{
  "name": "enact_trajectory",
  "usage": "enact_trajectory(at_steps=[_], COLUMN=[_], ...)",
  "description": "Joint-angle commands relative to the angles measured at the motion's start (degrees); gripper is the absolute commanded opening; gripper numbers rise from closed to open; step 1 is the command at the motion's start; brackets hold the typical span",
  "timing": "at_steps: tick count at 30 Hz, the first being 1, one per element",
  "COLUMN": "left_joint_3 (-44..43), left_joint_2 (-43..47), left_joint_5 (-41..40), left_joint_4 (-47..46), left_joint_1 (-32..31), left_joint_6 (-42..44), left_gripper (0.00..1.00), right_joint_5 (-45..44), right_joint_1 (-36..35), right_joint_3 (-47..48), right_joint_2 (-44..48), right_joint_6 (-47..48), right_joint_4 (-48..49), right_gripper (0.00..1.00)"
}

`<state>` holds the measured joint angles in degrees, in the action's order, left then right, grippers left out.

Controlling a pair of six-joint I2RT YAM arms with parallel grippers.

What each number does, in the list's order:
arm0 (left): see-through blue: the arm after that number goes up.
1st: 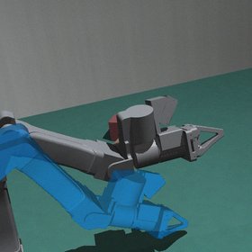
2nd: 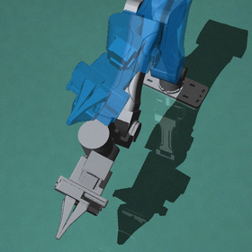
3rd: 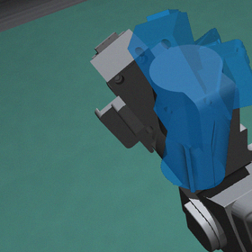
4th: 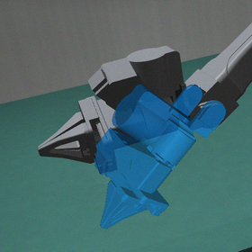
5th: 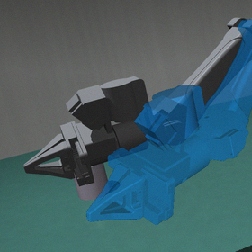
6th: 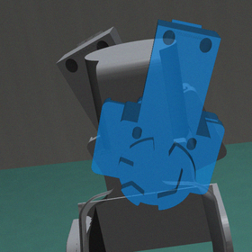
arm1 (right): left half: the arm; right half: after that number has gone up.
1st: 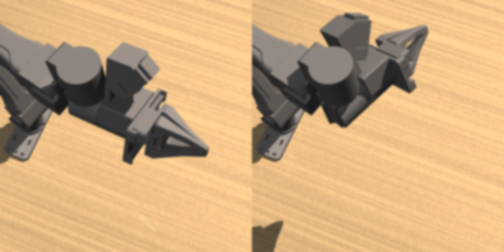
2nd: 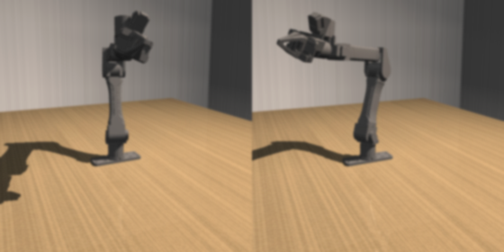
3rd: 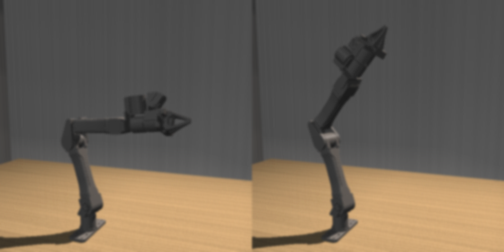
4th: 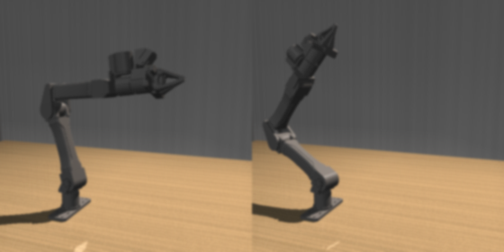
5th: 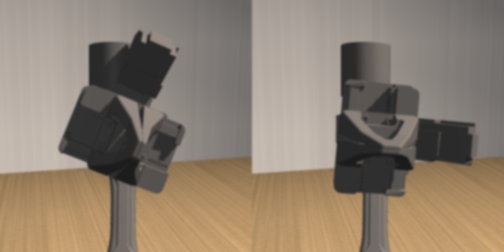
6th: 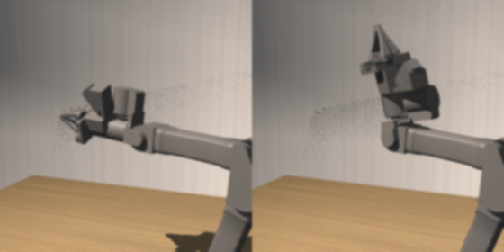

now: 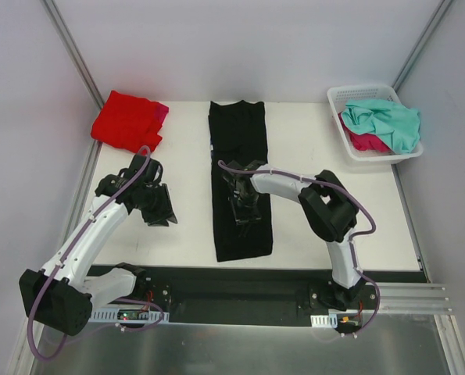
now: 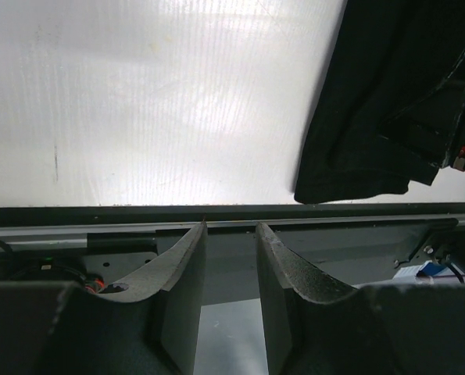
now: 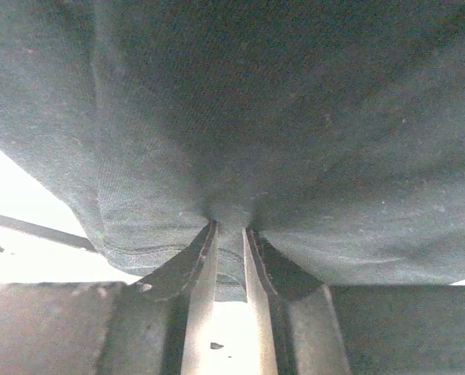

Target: Fold and stack the t-shirts

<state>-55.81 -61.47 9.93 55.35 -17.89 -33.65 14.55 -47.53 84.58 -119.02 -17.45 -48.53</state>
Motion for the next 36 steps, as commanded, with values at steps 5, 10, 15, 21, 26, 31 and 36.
enact_trajectory(at_steps=[5, 10, 15, 21, 26, 31, 36], left_joint_3=[6.6, 9.0, 9.1, 10.5, 12.1, 14.6, 15.1], left_joint_2=[1.8, 1.8, -2.2, -8.1, -10.4, -9.7, -9.0], left_joint_5=[7.4, 7.0, 6.5, 6.7, 6.5, 7.6, 7.0], left_joint_4=[-4.5, -7.4, -11.5, -19.2, -21.7, -24.3, -24.9], left_joint_1=[0.2, -3.5, -13.0, -22.2, -25.5, -25.9, -25.9], left_joint_6=[-2.2, -4.7, -10.0, -16.5, -18.3, -20.4, -21.4], left_gripper=[0.3, 0.3, 0.3, 0.29, 0.29, 0.29, 0.29], right_joint_5=[-14.2, -23.5, -28.0, -34.5, -39.1, -58.5, -80.8], right_joint_1=[-1.2, -4.4, -9.6, -17.9, -20.6, -25.3, -38.1], right_joint_3=[-6.1, -10.1, -13.7, -21.0, -27.5, -21.4, -11.3], right_joint_2=[13.9, 22.8, 28.1, 32.6, 34.7, 33.9, 34.4], right_joint_6=[2.2, 1.0, -2.1, -6.2, -8.5, -15.6, -31.1], right_joint_4=[-2.8, -6.8, -9.4, -7.6, -6.9, -20.4, -43.5], right_gripper=[0.28, 0.31, 0.32, 0.32, 0.32, 0.33, 0.33])
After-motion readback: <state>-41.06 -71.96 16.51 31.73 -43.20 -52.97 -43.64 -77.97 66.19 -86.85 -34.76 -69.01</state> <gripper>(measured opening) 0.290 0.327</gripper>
